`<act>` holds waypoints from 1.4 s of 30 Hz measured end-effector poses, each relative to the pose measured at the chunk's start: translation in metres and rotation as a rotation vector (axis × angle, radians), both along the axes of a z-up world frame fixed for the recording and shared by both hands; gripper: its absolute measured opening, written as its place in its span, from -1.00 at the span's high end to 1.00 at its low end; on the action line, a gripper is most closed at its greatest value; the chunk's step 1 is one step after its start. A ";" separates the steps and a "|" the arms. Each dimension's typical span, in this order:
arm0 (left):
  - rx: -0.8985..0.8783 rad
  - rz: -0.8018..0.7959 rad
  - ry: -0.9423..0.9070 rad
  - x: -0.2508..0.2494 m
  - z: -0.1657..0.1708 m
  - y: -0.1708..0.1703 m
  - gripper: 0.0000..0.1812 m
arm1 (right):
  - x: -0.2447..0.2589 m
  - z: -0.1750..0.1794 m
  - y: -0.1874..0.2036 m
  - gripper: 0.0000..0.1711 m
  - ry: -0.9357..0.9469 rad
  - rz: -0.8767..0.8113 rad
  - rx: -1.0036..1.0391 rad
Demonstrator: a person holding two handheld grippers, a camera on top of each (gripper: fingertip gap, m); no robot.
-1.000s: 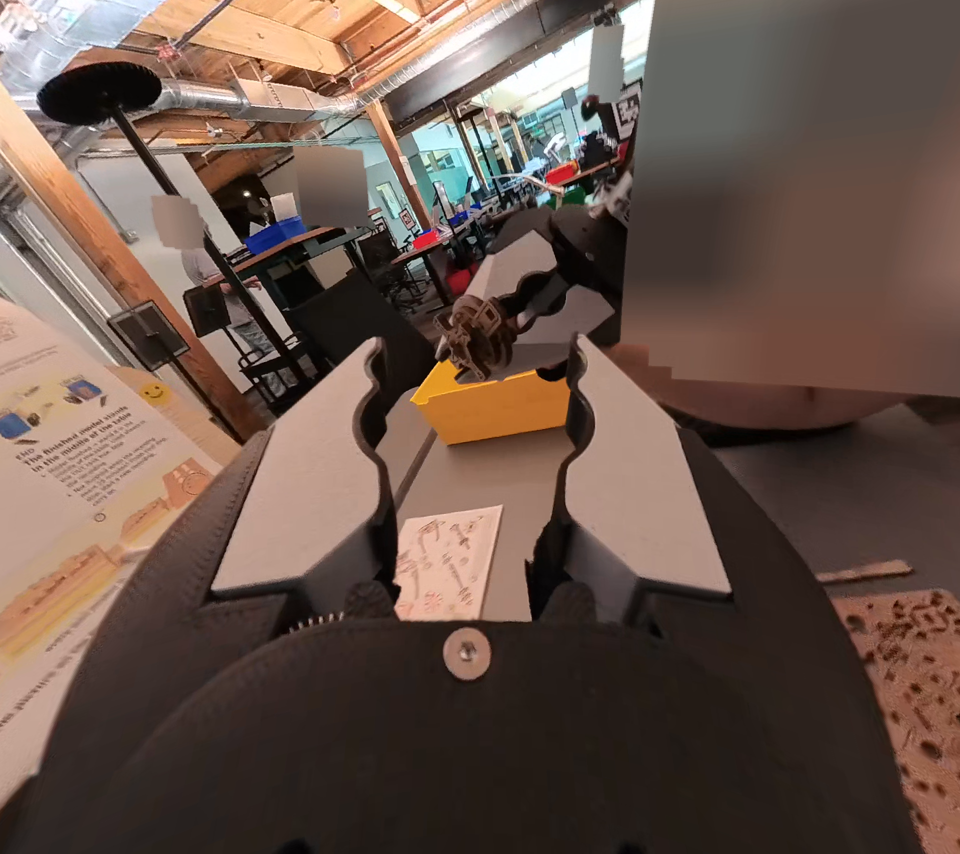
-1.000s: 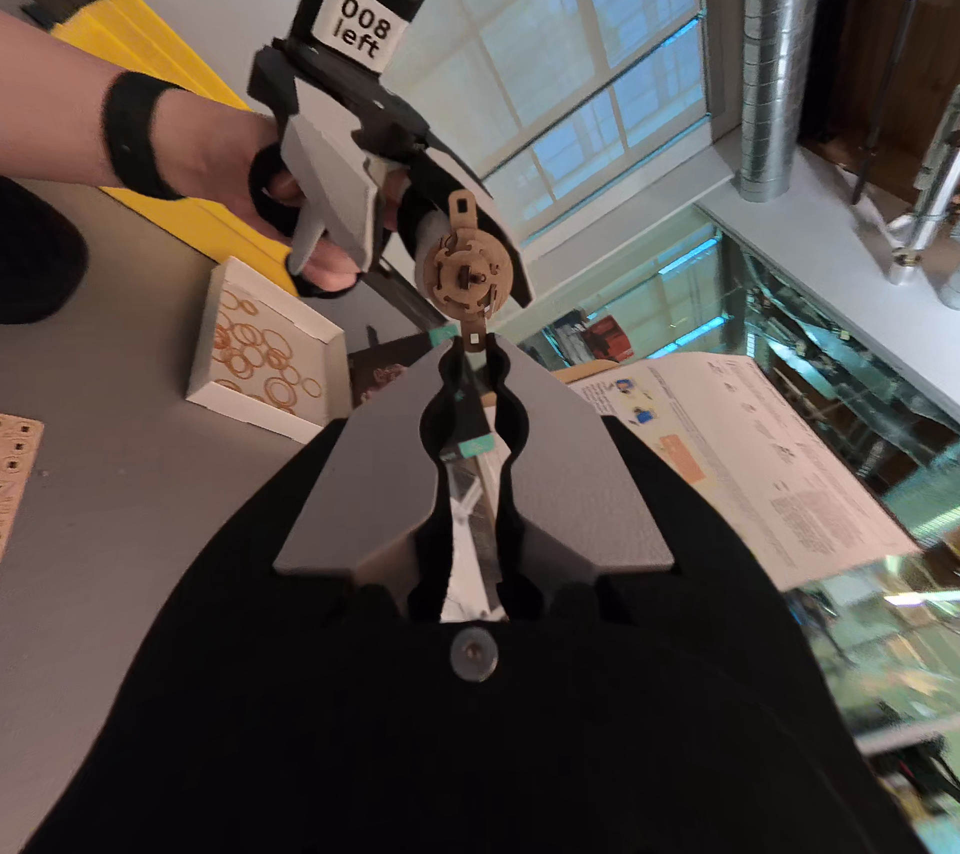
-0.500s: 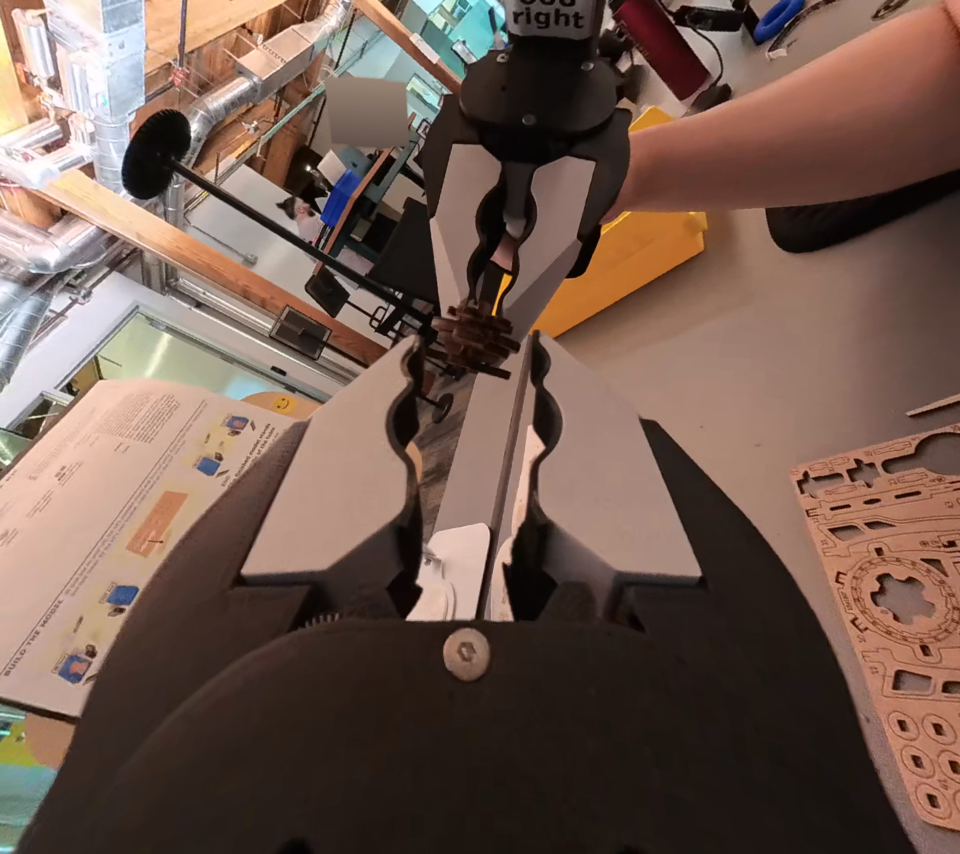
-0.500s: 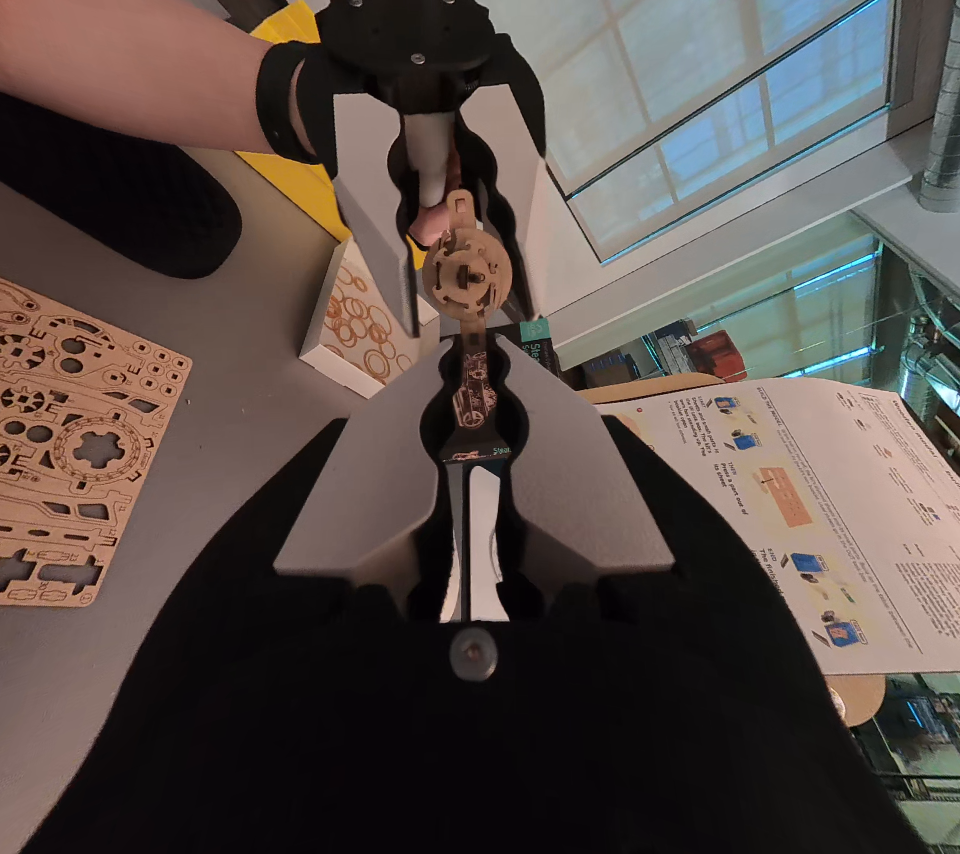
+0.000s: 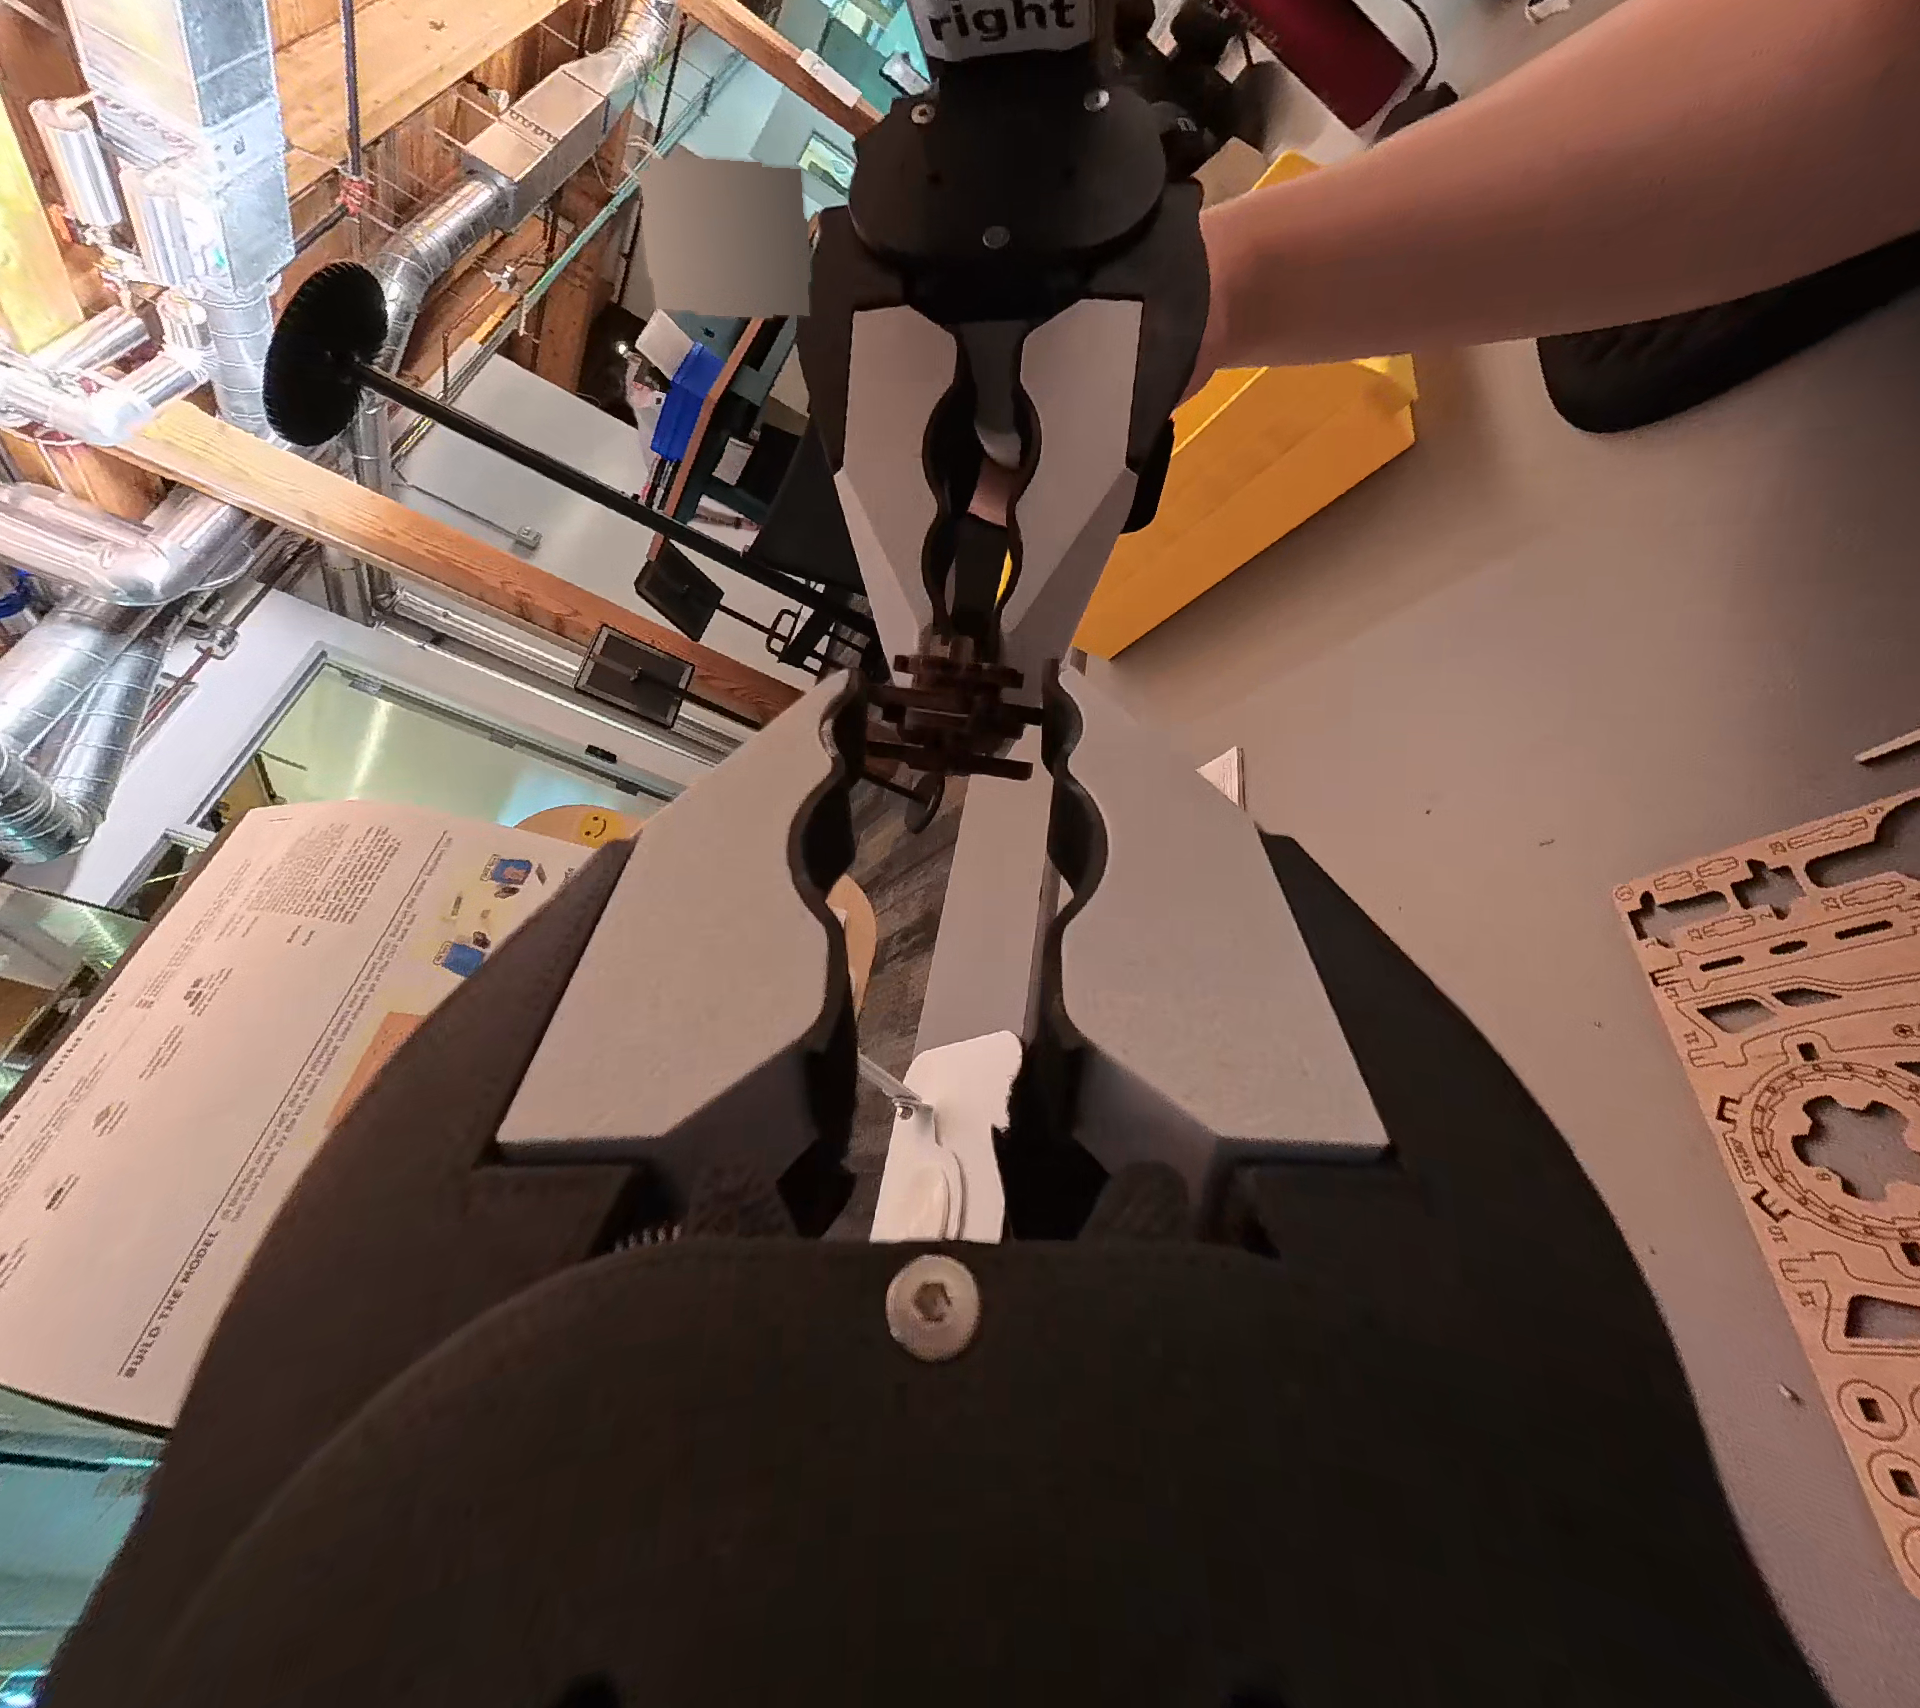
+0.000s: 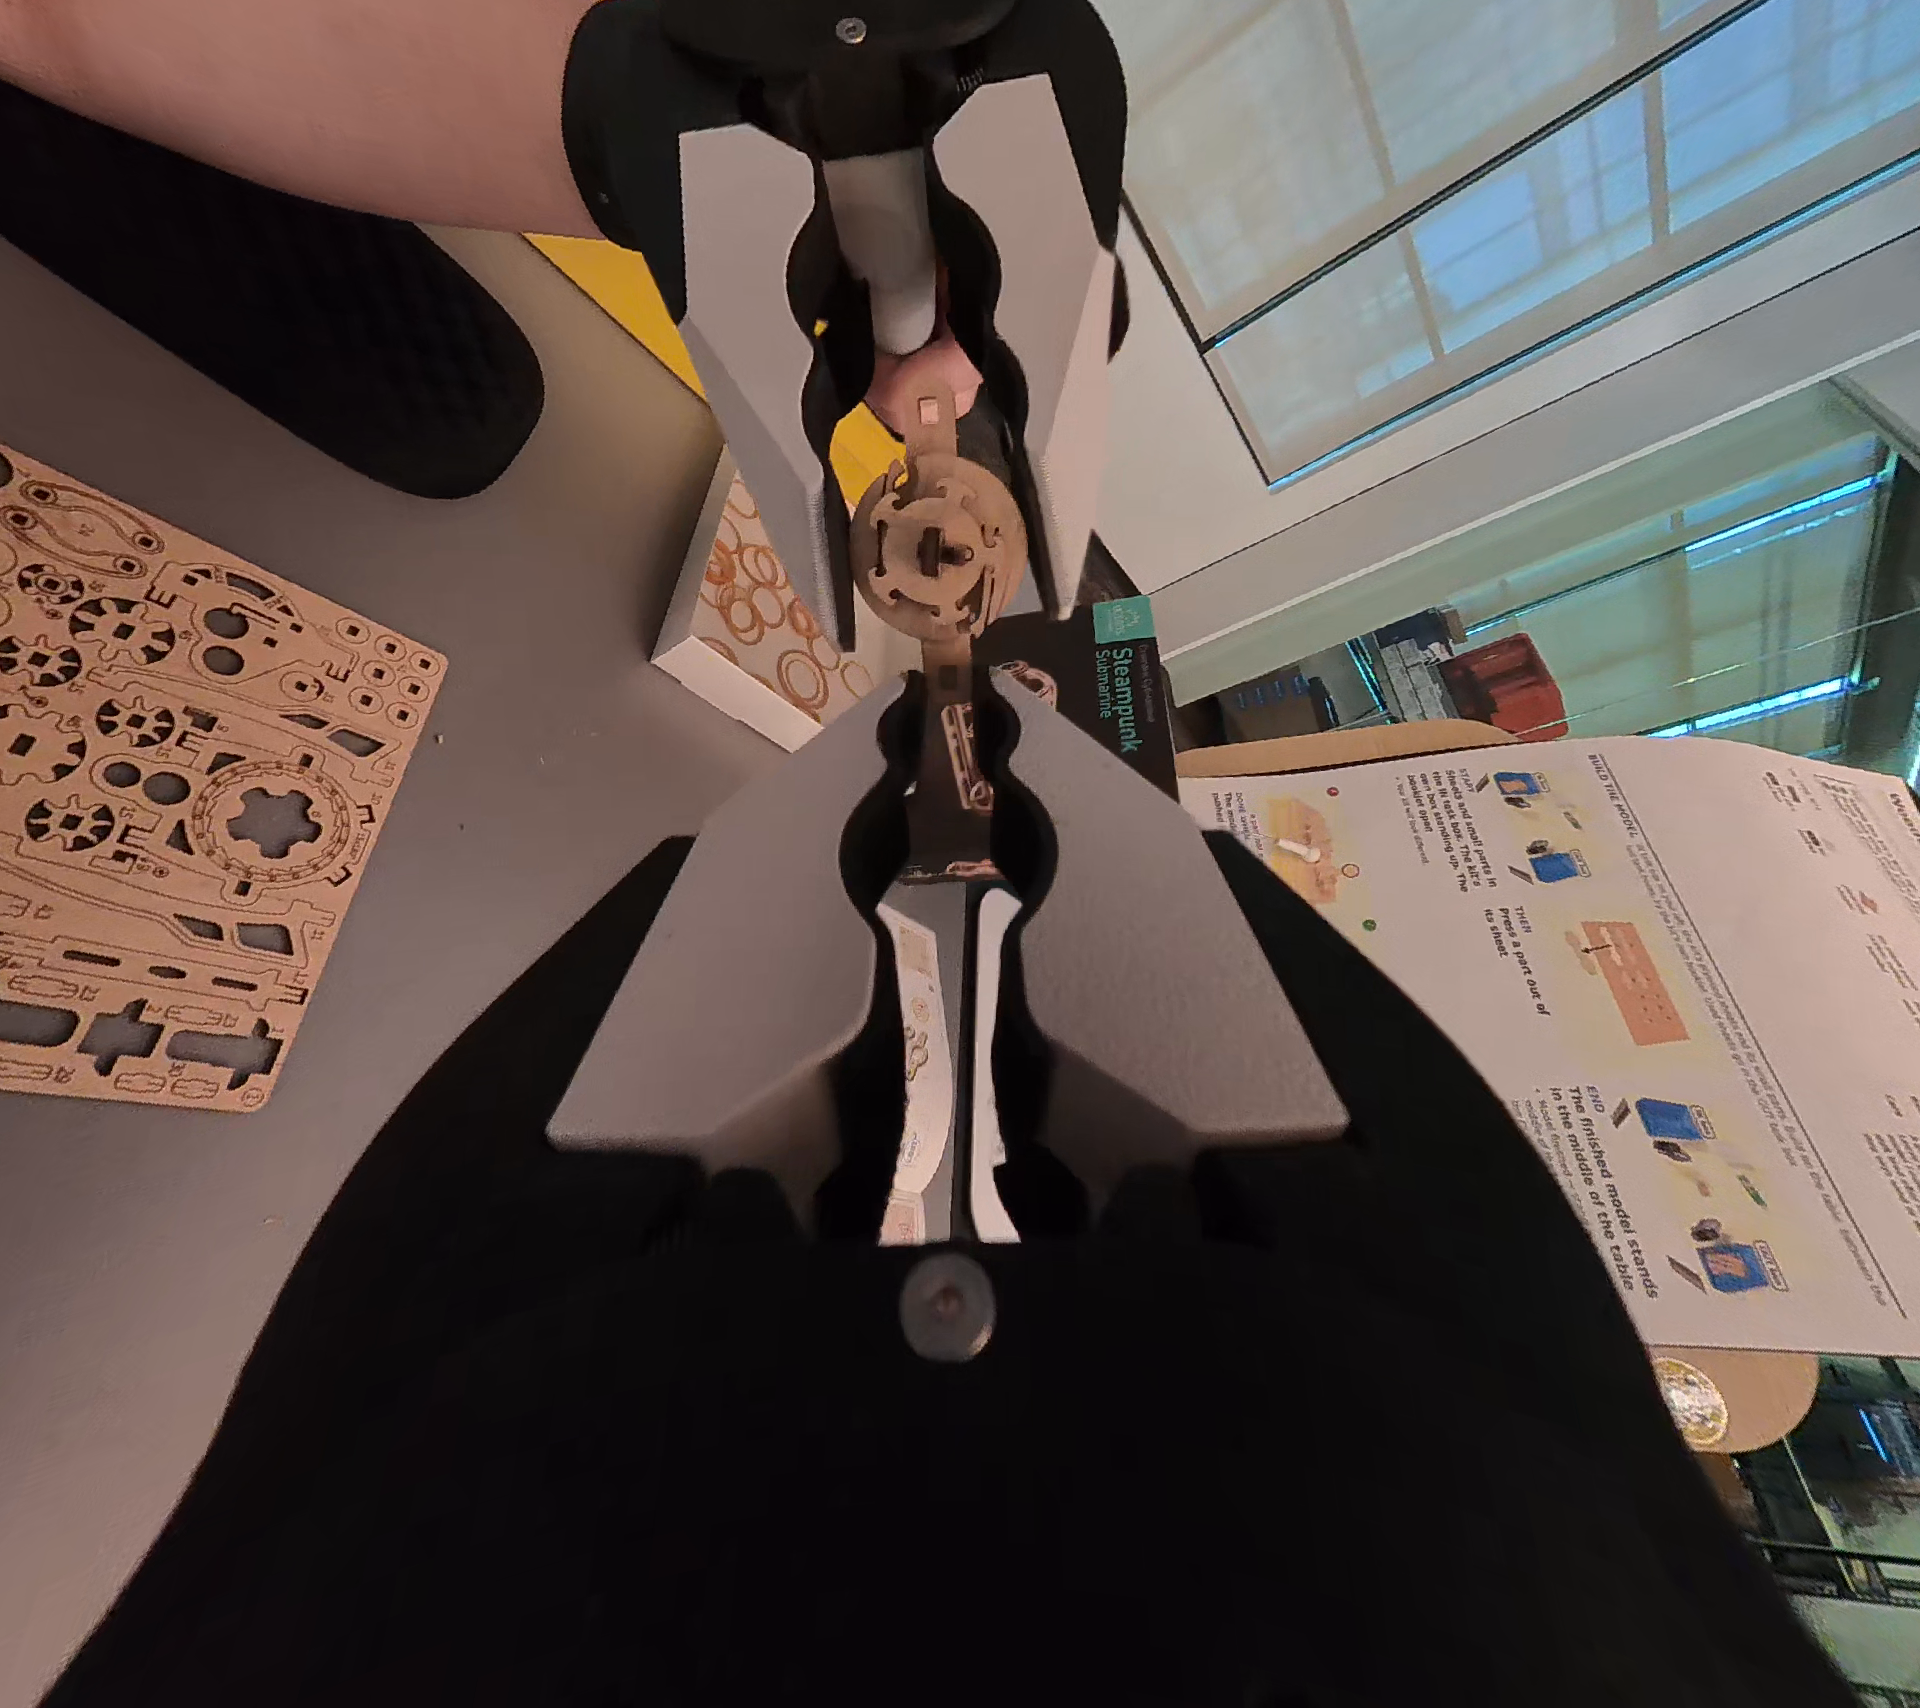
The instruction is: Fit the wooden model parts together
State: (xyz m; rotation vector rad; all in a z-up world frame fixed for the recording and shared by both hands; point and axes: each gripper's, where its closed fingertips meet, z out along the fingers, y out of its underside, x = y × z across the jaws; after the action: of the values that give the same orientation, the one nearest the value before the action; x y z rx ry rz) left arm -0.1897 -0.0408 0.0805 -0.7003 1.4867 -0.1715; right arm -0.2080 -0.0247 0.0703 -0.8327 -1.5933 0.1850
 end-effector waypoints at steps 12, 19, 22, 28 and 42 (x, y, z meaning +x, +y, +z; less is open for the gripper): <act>0.035 0.017 -0.005 -0.002 0.000 0.005 0.66 | 0.002 0.006 0.006 0.86 0.041 -0.020 0.032; 0.053 0.049 -0.004 -0.006 0.002 0.011 0.66 | 0.004 0.011 0.008 0.83 0.074 -0.026 0.033; 0.057 0.058 -0.005 -0.007 0.002 0.013 0.66 | 0.003 0.011 0.009 0.82 0.080 -0.029 0.033; 0.057 0.070 -0.003 -0.009 0.001 0.018 0.66 | 0.002 0.010 0.013 0.80 0.091 -0.036 0.019; 0.050 0.107 -0.032 -0.016 0.004 0.031 0.66 | 0.008 0.009 0.022 0.75 0.116 -0.046 -0.027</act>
State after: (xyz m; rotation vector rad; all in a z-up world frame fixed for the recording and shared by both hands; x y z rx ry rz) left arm -0.2060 -0.0095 0.0848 -0.7316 1.4150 -0.0634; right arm -0.1999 -0.0030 0.0798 -0.8635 -1.4648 0.2188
